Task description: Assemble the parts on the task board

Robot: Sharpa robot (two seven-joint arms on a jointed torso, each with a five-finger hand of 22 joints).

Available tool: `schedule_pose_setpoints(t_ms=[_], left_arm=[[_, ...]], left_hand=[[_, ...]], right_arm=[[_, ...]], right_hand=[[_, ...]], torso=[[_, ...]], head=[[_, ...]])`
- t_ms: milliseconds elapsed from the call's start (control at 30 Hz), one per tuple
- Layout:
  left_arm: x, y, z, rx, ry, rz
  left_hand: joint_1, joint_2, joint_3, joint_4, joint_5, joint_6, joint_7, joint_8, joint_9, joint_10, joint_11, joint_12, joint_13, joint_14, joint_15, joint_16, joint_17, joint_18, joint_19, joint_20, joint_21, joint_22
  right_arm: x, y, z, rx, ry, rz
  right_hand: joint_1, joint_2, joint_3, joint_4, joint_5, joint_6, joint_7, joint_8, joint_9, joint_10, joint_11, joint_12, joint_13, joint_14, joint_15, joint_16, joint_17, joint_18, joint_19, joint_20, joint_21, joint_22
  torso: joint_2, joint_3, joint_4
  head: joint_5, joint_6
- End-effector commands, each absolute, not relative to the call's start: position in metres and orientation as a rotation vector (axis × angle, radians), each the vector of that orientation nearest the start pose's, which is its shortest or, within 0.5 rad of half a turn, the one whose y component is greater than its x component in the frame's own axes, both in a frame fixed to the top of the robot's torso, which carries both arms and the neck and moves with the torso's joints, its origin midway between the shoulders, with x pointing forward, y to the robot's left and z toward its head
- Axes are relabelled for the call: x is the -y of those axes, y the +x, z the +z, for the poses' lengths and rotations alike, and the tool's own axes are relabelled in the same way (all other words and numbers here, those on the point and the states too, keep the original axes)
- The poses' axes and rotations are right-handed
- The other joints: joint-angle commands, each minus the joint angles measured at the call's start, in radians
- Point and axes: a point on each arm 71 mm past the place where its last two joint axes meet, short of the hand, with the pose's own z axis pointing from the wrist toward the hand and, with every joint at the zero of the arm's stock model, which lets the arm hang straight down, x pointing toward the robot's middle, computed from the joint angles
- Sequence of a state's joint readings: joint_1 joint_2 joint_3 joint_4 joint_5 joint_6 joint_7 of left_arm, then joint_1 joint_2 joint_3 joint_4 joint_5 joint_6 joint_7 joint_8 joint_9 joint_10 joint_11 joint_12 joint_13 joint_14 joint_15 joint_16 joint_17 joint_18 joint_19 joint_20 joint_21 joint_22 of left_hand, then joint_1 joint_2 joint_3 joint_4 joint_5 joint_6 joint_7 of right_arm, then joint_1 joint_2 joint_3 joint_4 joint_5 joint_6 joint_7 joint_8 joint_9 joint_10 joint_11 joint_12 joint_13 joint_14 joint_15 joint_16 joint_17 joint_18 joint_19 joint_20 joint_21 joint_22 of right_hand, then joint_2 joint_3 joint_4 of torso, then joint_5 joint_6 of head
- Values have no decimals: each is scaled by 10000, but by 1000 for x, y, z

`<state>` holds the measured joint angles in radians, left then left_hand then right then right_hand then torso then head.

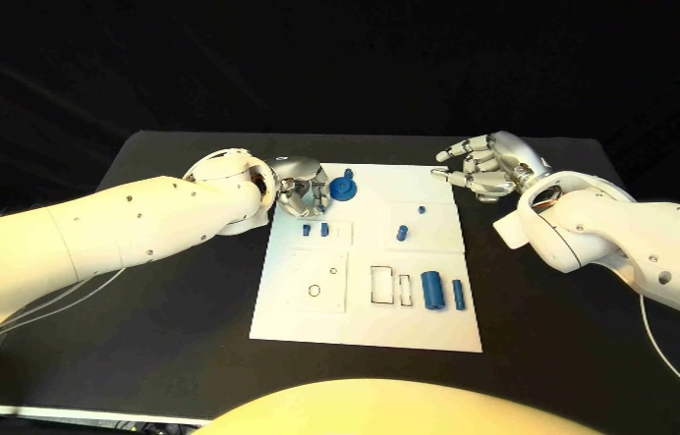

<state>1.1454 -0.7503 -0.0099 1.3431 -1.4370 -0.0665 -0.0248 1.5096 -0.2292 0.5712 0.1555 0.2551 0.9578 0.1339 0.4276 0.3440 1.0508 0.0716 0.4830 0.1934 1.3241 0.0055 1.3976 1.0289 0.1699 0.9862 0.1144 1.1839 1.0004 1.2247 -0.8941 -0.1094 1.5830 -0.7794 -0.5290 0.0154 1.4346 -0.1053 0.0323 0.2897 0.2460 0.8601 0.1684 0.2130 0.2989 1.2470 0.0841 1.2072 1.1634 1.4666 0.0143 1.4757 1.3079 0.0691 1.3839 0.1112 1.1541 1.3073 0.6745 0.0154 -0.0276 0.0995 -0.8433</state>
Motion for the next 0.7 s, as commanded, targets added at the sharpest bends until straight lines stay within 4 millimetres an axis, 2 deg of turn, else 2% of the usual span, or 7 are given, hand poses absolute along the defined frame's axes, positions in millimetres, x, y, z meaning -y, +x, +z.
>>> schedule_pose_setpoints(t_ms=[33,700], left_arm=[[-199,502,-233,-19495,2320,-6314],[-204,501,-235,-19603,2113,-6384]], left_hand=[[-61,13,5,-65,49,63,10,-11,-15,95,-16,-38,-7,21,28,31,12,-190,28,6,26,18],[-130,-23,-1,-107,28,-88,32,-222,-75,81,3,-189,-8,-5,40,20,-69,-177,-20,19,-28,-35]], right_arm=[[221,474,-189,-16286,5115,9451],[221,474,-189,-16262,5118,9446]], right_hand=[[-27,56,46,3,37,7,-20,38,-16,-52,-32,-31,-9,545,-84,-57,725,197,-87,-2,-56,542],[-27,56,46,3,37,7,-20,38,-16,-52,-32,-31,-9,545,-84,-57,725,197,-87,-2,-56,542]], torso=[[-5,3,7],[-15,2,14]], head=[[-12,-20],[-21,-9]])
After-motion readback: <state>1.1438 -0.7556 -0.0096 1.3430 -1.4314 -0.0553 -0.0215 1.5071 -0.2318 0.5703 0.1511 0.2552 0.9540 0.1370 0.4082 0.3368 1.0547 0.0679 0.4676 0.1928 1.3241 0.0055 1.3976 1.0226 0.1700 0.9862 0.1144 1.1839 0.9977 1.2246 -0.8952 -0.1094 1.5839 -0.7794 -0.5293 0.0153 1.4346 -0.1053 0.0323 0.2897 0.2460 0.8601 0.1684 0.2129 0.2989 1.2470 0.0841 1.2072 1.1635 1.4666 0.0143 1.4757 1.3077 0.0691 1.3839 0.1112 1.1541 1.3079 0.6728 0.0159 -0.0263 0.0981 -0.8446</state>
